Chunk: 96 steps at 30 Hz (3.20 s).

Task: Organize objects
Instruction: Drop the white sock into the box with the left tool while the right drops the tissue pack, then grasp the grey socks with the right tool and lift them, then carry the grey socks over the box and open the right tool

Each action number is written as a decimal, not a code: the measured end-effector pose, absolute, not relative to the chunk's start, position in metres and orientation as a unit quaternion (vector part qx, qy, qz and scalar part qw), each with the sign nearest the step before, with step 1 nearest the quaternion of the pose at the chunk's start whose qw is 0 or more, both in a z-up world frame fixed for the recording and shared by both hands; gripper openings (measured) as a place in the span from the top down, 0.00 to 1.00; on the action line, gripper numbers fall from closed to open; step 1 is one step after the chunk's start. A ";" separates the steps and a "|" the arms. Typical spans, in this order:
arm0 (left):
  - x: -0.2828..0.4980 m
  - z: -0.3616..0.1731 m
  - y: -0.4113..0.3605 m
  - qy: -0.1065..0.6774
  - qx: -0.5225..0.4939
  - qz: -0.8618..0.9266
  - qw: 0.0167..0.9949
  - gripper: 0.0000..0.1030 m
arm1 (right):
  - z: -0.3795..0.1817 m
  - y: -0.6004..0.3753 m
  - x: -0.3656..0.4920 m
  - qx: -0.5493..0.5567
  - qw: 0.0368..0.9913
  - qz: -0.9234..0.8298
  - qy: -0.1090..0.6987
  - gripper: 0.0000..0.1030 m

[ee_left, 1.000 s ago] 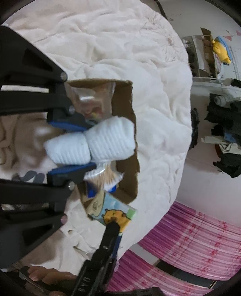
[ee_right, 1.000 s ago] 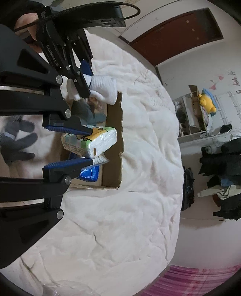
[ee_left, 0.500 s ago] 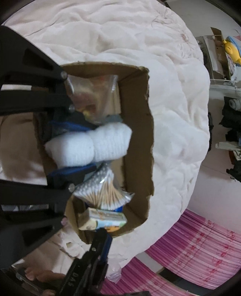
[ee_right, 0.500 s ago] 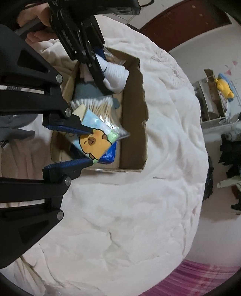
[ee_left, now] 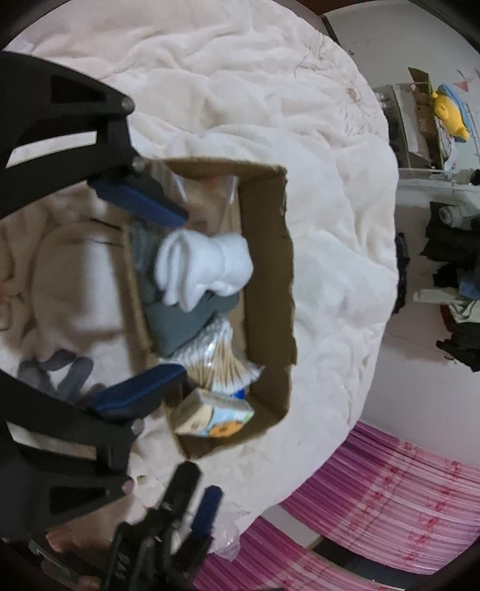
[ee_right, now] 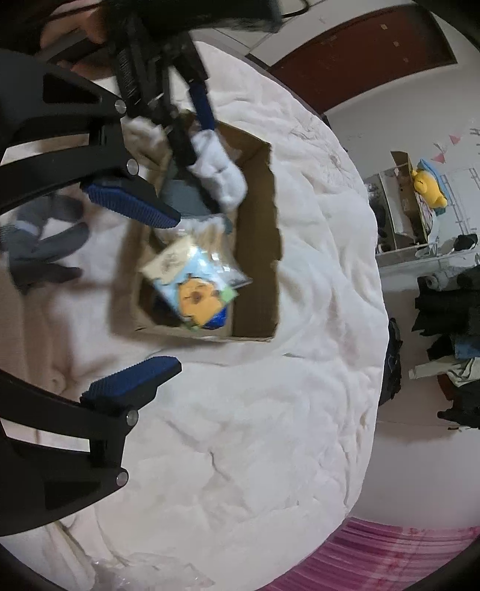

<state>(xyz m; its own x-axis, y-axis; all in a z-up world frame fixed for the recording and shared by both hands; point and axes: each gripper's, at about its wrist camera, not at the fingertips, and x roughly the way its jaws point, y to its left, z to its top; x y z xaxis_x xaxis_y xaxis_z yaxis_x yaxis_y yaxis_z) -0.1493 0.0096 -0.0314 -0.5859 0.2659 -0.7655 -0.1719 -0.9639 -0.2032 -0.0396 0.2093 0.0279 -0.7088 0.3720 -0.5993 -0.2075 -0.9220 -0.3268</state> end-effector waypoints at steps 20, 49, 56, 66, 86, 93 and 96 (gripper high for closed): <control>-0.030 -0.006 -0.008 -0.083 -0.435 0.886 0.135 0.20 | 0.012 0.180 0.028 -0.355 0.170 0.913 -0.111 0.27; -0.041 -0.066 0.002 -0.059 -0.516 0.846 0.118 0.20 | -0.090 0.193 -0.024 -0.529 0.167 0.825 -0.106 0.29; -0.046 -0.076 0.007 -0.057 -0.533 0.834 0.130 0.20 | -0.112 0.206 -0.051 -0.578 0.151 0.796 -0.095 0.30; -0.041 -0.071 0.002 -0.068 -0.525 0.838 0.129 0.20 | -0.105 0.183 -0.031 -0.553 0.135 0.813 -0.124 0.76; -0.058 -0.026 -0.014 -0.058 -0.473 0.871 0.115 0.20 | -0.011 0.154 -0.005 -0.422 0.136 0.888 -0.122 0.96; -0.071 -0.002 -0.020 -0.049 -0.448 0.885 0.112 0.20 | 0.033 0.134 -0.012 -0.380 0.127 0.905 -0.142 0.96; -0.079 0.009 -0.024 -0.053 -0.435 0.892 0.107 0.20 | 0.054 0.128 -0.021 -0.362 0.122 0.913 -0.146 0.96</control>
<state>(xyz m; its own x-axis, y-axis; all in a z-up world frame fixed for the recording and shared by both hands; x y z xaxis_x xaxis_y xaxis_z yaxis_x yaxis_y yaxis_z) -0.0793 -0.0241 0.0086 -0.5983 0.2375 -0.7653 -0.1445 -0.9714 -0.1884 -0.0210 0.1279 0.0540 -0.7081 0.3287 -0.6249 -0.1173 -0.9275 -0.3550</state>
